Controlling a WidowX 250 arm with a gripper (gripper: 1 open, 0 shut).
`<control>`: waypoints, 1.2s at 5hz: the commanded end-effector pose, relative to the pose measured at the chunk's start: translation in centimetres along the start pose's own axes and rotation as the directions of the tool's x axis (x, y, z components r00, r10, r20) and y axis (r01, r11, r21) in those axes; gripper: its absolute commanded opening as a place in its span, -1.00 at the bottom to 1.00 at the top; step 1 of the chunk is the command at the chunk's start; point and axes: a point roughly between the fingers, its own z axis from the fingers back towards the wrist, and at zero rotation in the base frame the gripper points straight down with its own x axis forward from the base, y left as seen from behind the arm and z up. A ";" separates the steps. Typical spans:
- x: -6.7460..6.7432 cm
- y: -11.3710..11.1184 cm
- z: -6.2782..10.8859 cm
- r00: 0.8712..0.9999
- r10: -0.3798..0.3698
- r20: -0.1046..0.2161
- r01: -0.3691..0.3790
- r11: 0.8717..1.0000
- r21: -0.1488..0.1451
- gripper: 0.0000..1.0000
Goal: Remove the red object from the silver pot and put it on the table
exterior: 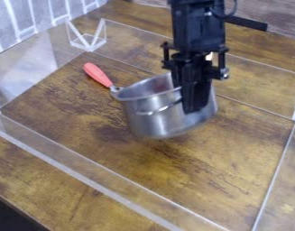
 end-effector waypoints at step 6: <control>-1.9 1.2 2.7 0.978 0.040 0.207 -0.024 0.997 -0.075 -1.00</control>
